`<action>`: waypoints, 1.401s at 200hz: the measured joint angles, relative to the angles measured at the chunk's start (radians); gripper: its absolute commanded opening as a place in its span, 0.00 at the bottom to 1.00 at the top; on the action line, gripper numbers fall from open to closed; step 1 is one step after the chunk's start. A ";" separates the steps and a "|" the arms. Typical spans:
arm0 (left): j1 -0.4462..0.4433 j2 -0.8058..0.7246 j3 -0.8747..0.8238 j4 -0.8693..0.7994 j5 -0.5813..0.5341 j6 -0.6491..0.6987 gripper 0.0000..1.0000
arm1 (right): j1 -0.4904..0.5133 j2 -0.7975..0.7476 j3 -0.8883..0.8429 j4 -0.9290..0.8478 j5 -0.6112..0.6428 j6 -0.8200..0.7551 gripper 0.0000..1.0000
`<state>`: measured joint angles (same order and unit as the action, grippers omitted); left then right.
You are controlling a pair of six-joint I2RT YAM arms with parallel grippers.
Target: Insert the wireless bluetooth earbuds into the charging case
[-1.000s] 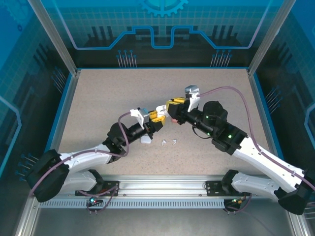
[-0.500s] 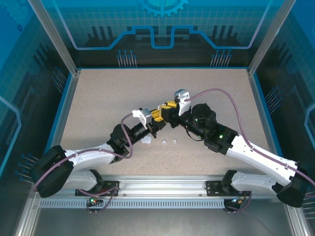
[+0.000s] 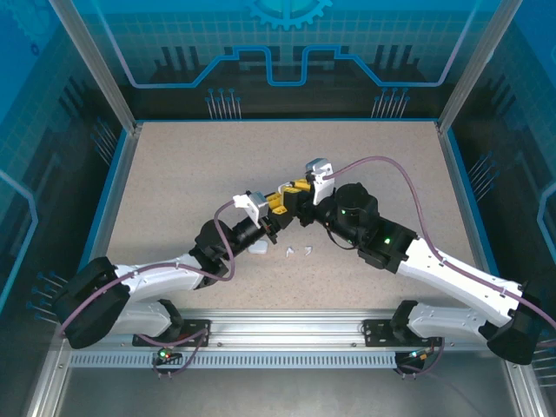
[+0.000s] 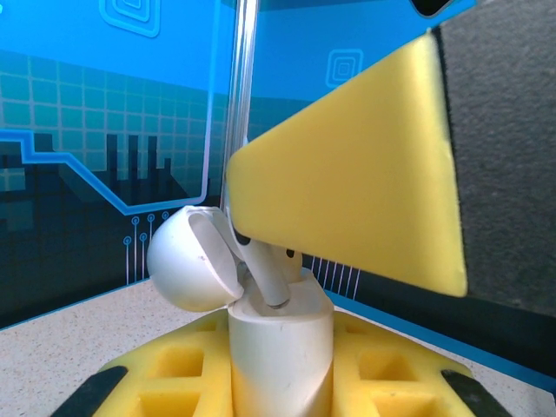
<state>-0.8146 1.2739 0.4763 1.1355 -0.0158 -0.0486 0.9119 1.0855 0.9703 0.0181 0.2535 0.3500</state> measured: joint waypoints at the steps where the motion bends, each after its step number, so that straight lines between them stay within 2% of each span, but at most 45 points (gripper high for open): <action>1: 0.000 0.000 0.000 0.000 0.000 0.000 0.03 | 0.000 0.000 0.000 0.000 0.000 0.000 0.29; 180: 0.000 0.003 0.000 0.000 -0.040 0.004 0.03 | 0.005 0.034 0.013 0.013 -0.025 0.016 0.29; 280: 0.000 0.003 0.000 -0.006 -0.041 0.004 0.03 | 0.011 0.018 0.013 -0.029 0.016 0.019 0.36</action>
<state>-0.8146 1.2766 0.4763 1.1290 -0.0566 -0.0448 0.9230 1.1030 0.9836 -0.0105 0.2695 0.3691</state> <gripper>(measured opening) 0.223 0.349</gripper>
